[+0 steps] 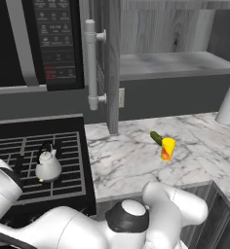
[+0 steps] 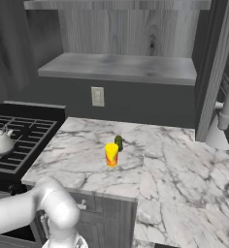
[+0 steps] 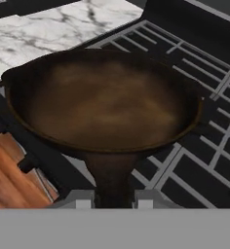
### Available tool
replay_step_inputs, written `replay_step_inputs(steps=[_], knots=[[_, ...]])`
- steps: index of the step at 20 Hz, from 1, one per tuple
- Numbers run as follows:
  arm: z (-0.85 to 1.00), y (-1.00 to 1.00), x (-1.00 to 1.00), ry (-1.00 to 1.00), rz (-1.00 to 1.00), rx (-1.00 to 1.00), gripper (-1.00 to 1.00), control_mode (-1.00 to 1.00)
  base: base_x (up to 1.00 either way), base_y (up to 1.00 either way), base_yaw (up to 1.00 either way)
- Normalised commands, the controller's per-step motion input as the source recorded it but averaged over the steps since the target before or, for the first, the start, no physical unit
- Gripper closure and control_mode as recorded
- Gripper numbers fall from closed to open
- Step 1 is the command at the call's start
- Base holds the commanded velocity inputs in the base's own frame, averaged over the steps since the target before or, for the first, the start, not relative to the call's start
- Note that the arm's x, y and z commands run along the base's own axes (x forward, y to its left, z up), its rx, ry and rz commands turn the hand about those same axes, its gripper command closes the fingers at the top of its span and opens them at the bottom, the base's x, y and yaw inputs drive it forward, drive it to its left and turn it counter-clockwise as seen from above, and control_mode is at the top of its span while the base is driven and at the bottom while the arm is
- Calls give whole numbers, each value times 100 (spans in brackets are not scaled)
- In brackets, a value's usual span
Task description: Pick the pan from the cabinet and place it on the stove. Then turn on the stove burner for the pan.
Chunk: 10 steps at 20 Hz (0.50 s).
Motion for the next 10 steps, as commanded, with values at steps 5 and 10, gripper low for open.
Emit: replay_step_inputs(steps=[5,10], knots=[[-31,11,21,1,-2,0,100,-100,0,0,0],[-26,13,21,2,-1,0,100,-100,0,0,0]])
